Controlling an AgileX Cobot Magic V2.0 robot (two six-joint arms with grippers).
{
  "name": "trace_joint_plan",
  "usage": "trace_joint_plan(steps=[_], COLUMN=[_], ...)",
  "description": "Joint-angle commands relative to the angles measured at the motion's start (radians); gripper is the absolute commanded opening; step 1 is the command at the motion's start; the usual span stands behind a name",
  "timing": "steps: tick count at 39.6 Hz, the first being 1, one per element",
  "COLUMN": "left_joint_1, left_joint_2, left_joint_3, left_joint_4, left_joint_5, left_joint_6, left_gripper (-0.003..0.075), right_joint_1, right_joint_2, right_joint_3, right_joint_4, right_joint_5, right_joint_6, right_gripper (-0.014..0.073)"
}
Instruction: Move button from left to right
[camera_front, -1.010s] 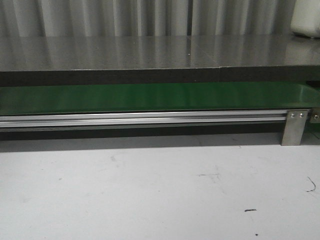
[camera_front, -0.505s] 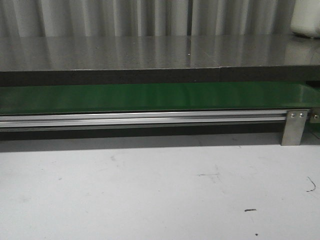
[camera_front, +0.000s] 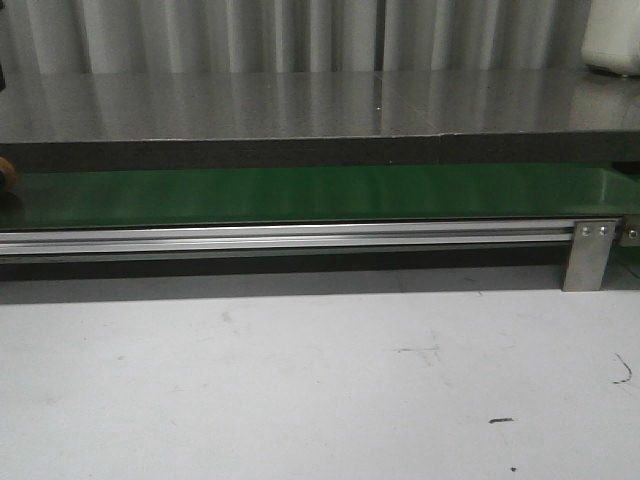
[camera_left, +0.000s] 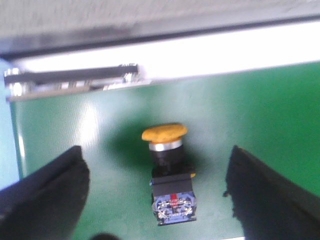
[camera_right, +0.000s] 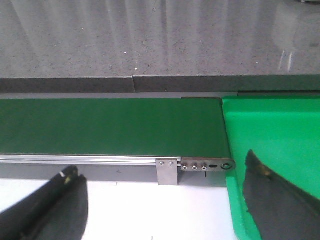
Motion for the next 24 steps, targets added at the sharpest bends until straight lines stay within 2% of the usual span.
trace_joint_plan(steps=[1, 9, 10, 17, 24], left_joint_1=[-0.015, -0.023, -0.023, -0.034, -0.137], left_joint_2=[-0.061, -0.067, -0.068, -0.145, -0.284], left_joint_3=[-0.043, -0.043, -0.043, 0.001, 0.160], left_joint_4=[-0.014, -0.014, -0.014, -0.014, 0.060], left_joint_5=[0.056, 0.056, 0.056, 0.056, 0.052], left_joint_6=[-0.012, -0.078, -0.078, -0.123, -0.129], left_gripper=[0.0382, 0.0002, -0.0021, -0.0021, -0.0021], right_joint_1=[0.000, 0.000, 0.000, 0.000, 0.000], right_joint_2=[0.014, 0.014, 0.014, 0.014, 0.014], right_joint_3=[-0.036, -0.036, -0.036, -0.036, -0.036], right_joint_4=[0.003, 0.003, 0.003, 0.003, 0.003], right_joint_5=[-0.074, -0.074, -0.074, -0.074, -0.074], right_joint_6=[-0.006, -0.006, -0.006, -0.006, -0.006], right_gripper=[0.0646, 0.0646, 0.0646, 0.0646, 0.0646])
